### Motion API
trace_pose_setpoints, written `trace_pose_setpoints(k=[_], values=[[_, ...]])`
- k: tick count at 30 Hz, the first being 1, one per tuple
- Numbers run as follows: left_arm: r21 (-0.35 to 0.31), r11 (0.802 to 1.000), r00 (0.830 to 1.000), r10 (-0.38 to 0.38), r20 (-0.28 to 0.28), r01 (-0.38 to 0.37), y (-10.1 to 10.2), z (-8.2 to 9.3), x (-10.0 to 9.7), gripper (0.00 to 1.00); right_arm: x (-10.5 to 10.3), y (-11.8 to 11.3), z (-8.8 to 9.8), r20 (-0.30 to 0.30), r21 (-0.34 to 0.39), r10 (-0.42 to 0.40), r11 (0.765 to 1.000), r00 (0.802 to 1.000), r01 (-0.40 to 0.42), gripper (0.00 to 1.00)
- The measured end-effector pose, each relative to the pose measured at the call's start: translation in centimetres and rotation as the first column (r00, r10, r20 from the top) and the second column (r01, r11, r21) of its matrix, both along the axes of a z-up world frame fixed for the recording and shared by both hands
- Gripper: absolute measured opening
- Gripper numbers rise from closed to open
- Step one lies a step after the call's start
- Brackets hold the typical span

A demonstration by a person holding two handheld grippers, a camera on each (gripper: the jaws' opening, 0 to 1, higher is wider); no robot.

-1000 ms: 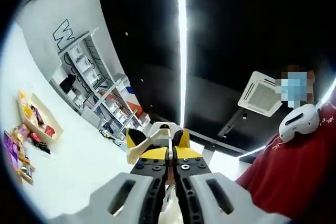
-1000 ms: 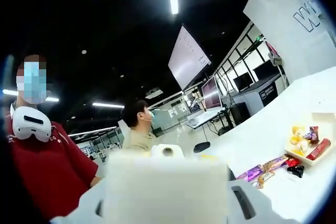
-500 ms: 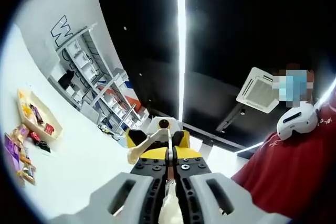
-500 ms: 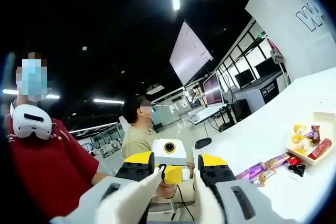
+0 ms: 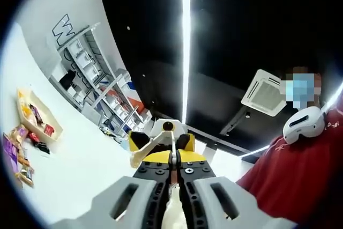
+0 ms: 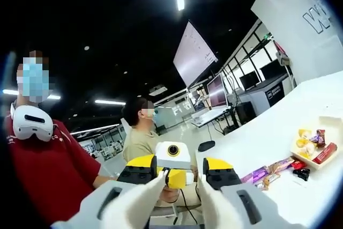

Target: Place the target food into the container with the food tongs after gripping and lifting it, then release it inside without dropping or visibly crushing the food.

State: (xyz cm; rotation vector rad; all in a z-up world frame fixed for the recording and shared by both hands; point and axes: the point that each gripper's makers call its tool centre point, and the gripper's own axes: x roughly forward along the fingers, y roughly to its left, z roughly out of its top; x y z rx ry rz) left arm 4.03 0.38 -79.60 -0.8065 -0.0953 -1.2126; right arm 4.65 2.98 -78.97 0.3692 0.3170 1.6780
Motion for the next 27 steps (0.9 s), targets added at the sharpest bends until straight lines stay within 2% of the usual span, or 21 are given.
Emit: trace_pose_setpoints(k=[6, 10, 13, 15, 20, 24, 27], values=[[0.0, 1.0, 1.0, -0.008, 0.002, 0.008, -0.1, 0.1, -0.2, 0.01, -0.3, -0.1, 0.2, 0.003, 0.009, 0.006, 1.0, 1.0, -0.006, 0.28], [-0.017, 1.0, 1.0, 0.013, -0.008, -0.013, 0.1, 0.2, -0.1, 0.02, -0.2, 0.0, 0.4, -0.029, 0.023, -0.005, 1.0, 1.0, 0.006, 0.24], [-0.007, 0.999, 0.999, 0.047, 0.003, -0.047, 0.5, 0.4, 0.2, 0.02, 0.0, 0.1, 0.6, -0.026, 0.035, -0.018, 0.999, 0.999, 0.019, 0.23], [0.002, 0.999, 0.999, 0.049, -0.006, -0.049, 0.4, 0.3, 0.3, 0.03, 0.1, 0.1, 0.6, -0.01, 0.032, -0.029, 0.999, 1.0, 0.029, 0.23], [0.034, 0.997, 0.998, 0.062, 0.011, -0.063, 0.6, 0.4, 0.3, 0.02, 0.5, 0.0, 0.6, -0.017, 0.032, -0.042, 0.999, 0.999, 0.042, 0.22], [0.008, 0.995, 0.995, 0.096, 0.019, -0.097, 1.9, 0.8, 0.5, 0.02, 0.9, -0.6, 0.9, -0.029, 0.042, -0.055, 0.998, 0.998, 0.057, 0.22], [0.037, 0.993, 0.993, 0.114, 0.023, -0.115, 2.6, 0.4, 0.7, 0.01, 1.1, -0.8, 0.8, -0.008, 0.038, -0.072, 0.997, 0.997, 0.072, 0.22]])
